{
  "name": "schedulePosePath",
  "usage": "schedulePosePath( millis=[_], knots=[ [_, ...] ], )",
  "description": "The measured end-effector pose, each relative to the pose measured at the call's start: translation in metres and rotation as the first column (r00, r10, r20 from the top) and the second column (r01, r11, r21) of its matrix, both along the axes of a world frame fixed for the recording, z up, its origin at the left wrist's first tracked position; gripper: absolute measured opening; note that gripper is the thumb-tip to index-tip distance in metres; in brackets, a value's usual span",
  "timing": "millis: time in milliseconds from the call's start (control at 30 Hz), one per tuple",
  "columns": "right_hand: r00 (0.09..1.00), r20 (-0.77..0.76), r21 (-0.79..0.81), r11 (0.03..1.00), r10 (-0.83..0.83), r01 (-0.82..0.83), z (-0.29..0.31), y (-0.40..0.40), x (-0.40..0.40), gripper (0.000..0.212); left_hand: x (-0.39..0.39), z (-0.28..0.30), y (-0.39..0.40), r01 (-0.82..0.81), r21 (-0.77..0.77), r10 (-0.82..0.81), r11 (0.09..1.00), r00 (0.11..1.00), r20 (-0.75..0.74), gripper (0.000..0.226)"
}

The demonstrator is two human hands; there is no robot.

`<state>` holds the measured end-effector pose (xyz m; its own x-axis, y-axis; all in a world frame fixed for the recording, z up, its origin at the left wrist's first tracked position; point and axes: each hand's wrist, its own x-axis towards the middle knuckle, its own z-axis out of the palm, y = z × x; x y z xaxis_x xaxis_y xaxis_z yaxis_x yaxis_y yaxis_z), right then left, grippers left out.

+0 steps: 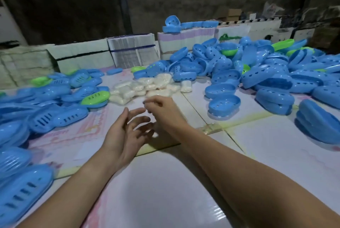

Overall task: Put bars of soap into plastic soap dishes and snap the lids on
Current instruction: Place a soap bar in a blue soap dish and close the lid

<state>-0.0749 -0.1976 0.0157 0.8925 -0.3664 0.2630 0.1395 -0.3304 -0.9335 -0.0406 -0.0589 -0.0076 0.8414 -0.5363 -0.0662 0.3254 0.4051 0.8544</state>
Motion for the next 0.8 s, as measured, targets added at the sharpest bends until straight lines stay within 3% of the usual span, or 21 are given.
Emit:
schedulePosePath(
  millis=[100, 167, 267, 333, 433, 567, 633, 733, 800],
  knots=[
    [0.999, -0.022, -0.19, 0.981, 0.028, -0.032, -0.013, 0.003, -0.001, 0.012, 0.004, 0.004, 0.003, -0.045, 0.134, 0.029, 0.99, 0.993, 0.118, 0.042],
    [0.999, -0.019, -0.252, 0.967, 0.039, -0.042, -0.014, 0.002, -0.001, 0.013, 0.012, 0.011, 0.012, -0.203, 0.335, 0.084, 0.92, 0.937, 0.339, 0.036],
    [0.996, -0.056, -0.344, 0.936, 0.064, -0.079, -0.017, 0.002, 0.0, 0.012, 0.032, 0.02, 0.038, -0.536, 0.604, -0.102, 0.589, 0.692, 0.714, 0.015],
    [0.995, -0.055, -0.374, 0.922, 0.086, -0.101, -0.018, 0.004, 0.0, 0.012, 0.048, 0.021, 0.057, -0.654, 0.651, -0.228, 0.385, 0.617, 0.754, 0.008],
    [0.993, -0.051, -0.406, 0.906, 0.106, -0.117, -0.019, 0.006, 0.0, 0.013, 0.072, 0.013, 0.078, -0.778, 0.614, -0.233, 0.137, 0.577, 0.783, 0.039],
    [0.994, -0.041, -0.432, 0.895, 0.105, -0.112, -0.019, 0.006, 0.0, 0.014, 0.087, 0.001, 0.091, -0.676, 0.726, -0.251, -0.124, 0.729, 0.636, 0.056],
    [0.994, -0.035, -0.433, 0.895, 0.106, -0.111, -0.02, 0.006, 0.0, 0.014, 0.089, -0.003, 0.096, -0.66, 0.73, -0.245, -0.179, 0.748, 0.617, 0.048],
    [0.994, -0.02, -0.419, 0.901, 0.109, -0.107, -0.02, 0.005, 0.0, 0.013, 0.09, -0.004, 0.097, -0.764, 0.635, -0.233, -0.111, 0.641, 0.731, 0.033],
    [0.994, -0.011, -0.412, 0.905, 0.11, -0.104, -0.02, 0.005, 0.0, 0.014, 0.092, -0.003, 0.096, -0.828, 0.558, -0.239, -0.058, 0.555, 0.797, 0.034]
  ],
)
